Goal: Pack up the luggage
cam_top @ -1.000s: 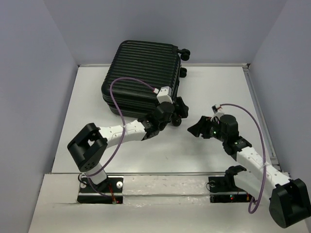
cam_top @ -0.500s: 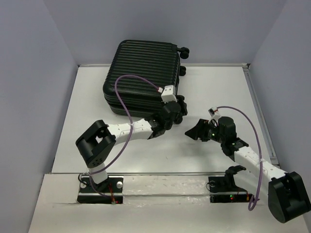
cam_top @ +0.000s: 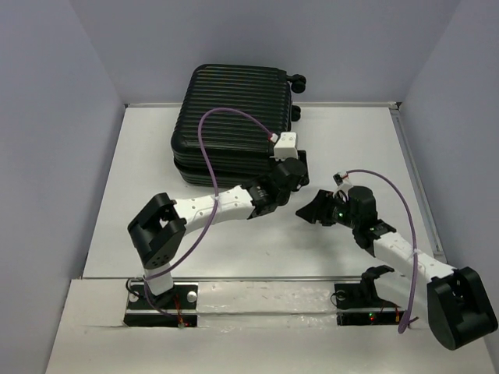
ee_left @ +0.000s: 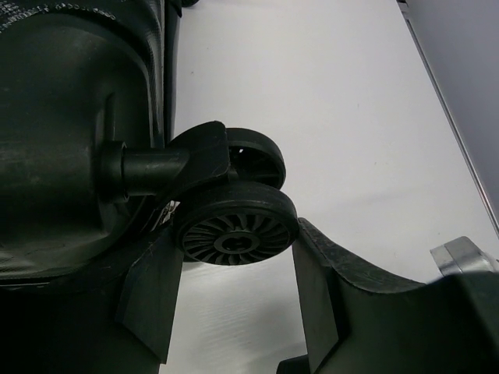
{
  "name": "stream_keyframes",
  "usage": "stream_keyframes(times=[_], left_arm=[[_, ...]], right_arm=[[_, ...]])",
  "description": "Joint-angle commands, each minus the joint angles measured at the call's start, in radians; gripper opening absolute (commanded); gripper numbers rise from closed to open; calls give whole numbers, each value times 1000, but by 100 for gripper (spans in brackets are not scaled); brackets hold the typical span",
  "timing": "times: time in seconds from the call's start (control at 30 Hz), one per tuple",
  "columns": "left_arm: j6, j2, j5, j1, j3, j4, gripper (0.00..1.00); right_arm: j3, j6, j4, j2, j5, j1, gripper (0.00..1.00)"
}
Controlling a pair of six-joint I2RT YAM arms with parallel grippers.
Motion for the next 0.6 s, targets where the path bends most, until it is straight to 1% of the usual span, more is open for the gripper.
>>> stream_keyframes(times=[0.0,0.07,0.1,0.13,0.17,0.2,0.23,0.27,0.3,0.37,0.4,0.43,0.47,0.5,0.53,0.57], left_arm=[[-30,-37,-24,-26,93,185,17],[-18,-38,-37,-24,91,166,22],[-13,-41,-45,-26,85,161,28],[-12,-47,-48,-23,80,158,31],[-10,-50,-47,-18,77,144,34],[-10,-53,-48,-15,68,136,35],[-10,-59,-48,-13,62,130,39],[-10,-63,-27,-10,56,117,51],[-13,-64,-13,-1,50,106,58],[-16,-75,-1,2,40,83,71],[-13,-84,24,6,19,75,81],[-13,-101,71,10,11,61,87],[-15,-110,91,13,7,52,90],[-10,-128,132,17,-4,34,93],[-9,-138,133,19,-7,34,94],[-7,-144,183,22,-9,15,94]], right_arm=[[23,15,153,34,68,-1,61],[26,12,199,62,84,-1,52],[20,1,297,97,85,-1,30],[11,-3,354,117,85,-1,19],[6,-13,418,140,78,-1,13],[5,-22,513,186,74,-1,10],[18,-34,546,210,74,-1,10],[27,-40,587,235,73,-1,11],[38,-57,621,261,62,-1,19],[69,-71,692,337,56,-1,32],[93,-83,713,359,41,-1,41],[113,-94,754,400,27,-1,44],[120,-102,779,419,16,-1,46],[127,-111,811,434,13,-1,54],[133,-115,824,448,18,-1,57],[139,-120,839,482,18,-1,59]])
